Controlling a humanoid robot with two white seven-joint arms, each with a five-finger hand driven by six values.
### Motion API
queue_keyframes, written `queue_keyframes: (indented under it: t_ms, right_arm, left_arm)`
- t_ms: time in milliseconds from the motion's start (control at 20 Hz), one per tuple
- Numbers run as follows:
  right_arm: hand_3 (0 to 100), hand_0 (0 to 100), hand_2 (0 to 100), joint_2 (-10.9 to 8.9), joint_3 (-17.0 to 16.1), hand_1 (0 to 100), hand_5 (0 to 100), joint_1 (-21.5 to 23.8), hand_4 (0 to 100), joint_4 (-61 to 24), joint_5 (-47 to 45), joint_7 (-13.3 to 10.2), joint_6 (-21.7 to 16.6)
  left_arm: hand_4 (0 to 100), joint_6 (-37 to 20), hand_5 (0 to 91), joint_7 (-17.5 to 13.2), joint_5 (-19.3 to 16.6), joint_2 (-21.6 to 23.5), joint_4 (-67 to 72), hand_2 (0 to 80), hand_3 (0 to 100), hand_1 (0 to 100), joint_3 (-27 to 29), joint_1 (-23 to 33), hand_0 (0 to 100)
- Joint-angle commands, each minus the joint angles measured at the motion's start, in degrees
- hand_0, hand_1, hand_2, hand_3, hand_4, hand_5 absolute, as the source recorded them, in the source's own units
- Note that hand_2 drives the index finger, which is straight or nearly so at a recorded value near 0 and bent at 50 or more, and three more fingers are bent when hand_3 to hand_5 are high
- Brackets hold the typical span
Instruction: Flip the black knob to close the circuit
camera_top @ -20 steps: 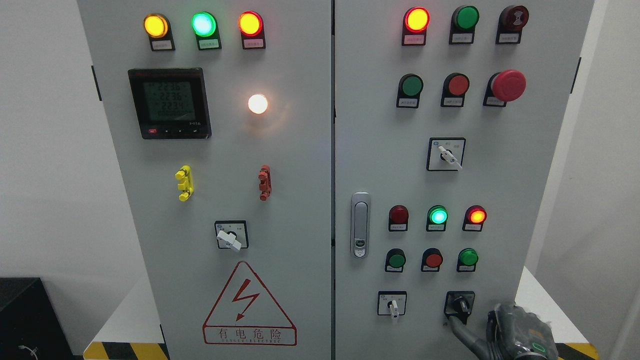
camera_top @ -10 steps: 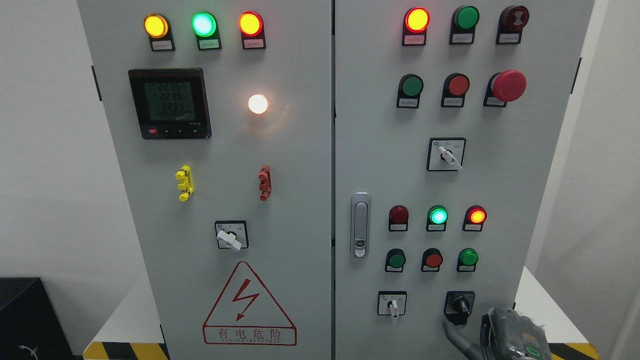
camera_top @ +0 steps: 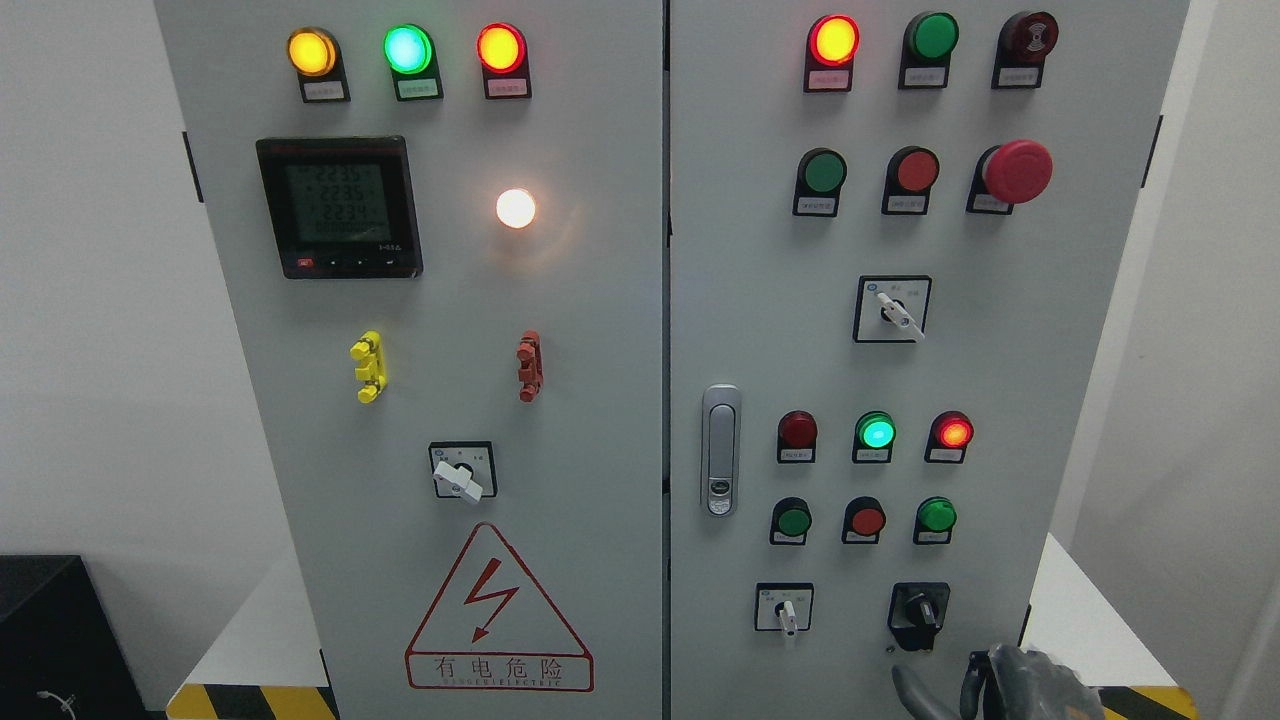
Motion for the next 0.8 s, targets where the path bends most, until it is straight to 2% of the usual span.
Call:
queue_keyframes:
  t_ms: [0,50,150,200,300,400,500,550,600,650,700,750]
  right_arm:
    - [90,0,62,0.35,-5.54,13,70,5.94,77,-8.49,-18.10,-4.37,-2.44]
    - [90,0,61,0.88,-6.51,13,69,7.44,76,-8.85,-20.57,-4.99,-4.63]
    - [83,0,54,2.89,-8.18,14,56,9.64,69,-8.76,-25.58,-5.34,-10.34]
    - [80,0,51,3.34,-8.89,14,53,10.78,68,-8.67,-28.30,-5.43,-12.37]
    - [69,0,42,3.95,-9.59,14,43,12.37,59,-8.59,-33.75,-5.43,-13.96]
    - [65,0,37,5.62,-10.56,14,37,13.34,54,-8.67,-40.42,-5.43,-14.84]
    - [51,0,29,7.20,-11.00,14,29,14.83,44,-8.67,-47.28,-5.17,-17.03]
    - [40,0,23,7.56,-11.00,13,22,15.70,34,-8.59,-49.57,-4.91,-18.44]
    - [36,0,21,7.65,-11.00,13,20,16.24,30,-8.41,-50.81,-4.64,-19.50]
    - [27,0,15,8.09,-11.00,13,12,16.85,20,-8.15,-52.04,-4.29,-21.07]
    - [21,0,11,8.26,-11.09,13,4,17.20,12,-7.80,-52.67,-2.46,-22.22]
    - [15,0,7,8.35,-11.26,13,0,17.73,6,-7.36,-52.85,-0.27,-23.36]
  left_arm:
    - [0,0.01,0.0,0.02,0.00,0.00,0.00,0.0,0,56,0.00,1.23,12]
    - [0,0.01,0.0,0.02,0.00,0.00,0.00,0.0,0,56,0.00,1.14,12]
    - [0,0.01,0.0,0.02,0.00,0.00,0.00,0.0,0,56,0.00,1.23,12]
    - [0,0.01,0.0,0.02,0.00,0.00,0.00,0.0,0,56,0.00,1.23,12]
    - [0,0.01,0.0,0.02,0.00,0.00,0.00,0.0,0,56,0.00,1.23,12]
    - [0,0.01,0.0,0.02,0.00,0.00,0.00,0.0,0,56,0.00,1.23,12]
    - [0,0.01,0.0,0.02,0.00,0.00,0.00,0.0,0,56,0.00,1.23,12]
    - [0,0.01,0.0,0.02,0.00,0.00,0.00,0.0,0,56,0.00,1.14,12]
    - [0,0.01,0.0,0.02,0.00,0.00,0.00,0.0,0,56,0.00,1.23,12]
    - [0,0.01,0.0,0.02,0.00,0.00,0.00,0.0,0,56,0.00,1.23,12]
    - [0,0.01,0.0,0.02,0.00,0.00,0.00,0.0,0,56,0.00,1.23,12]
    - [0,0.01,0.0,0.02,0.00,0.00,0.00,0.0,0,56,0.00,1.23,12]
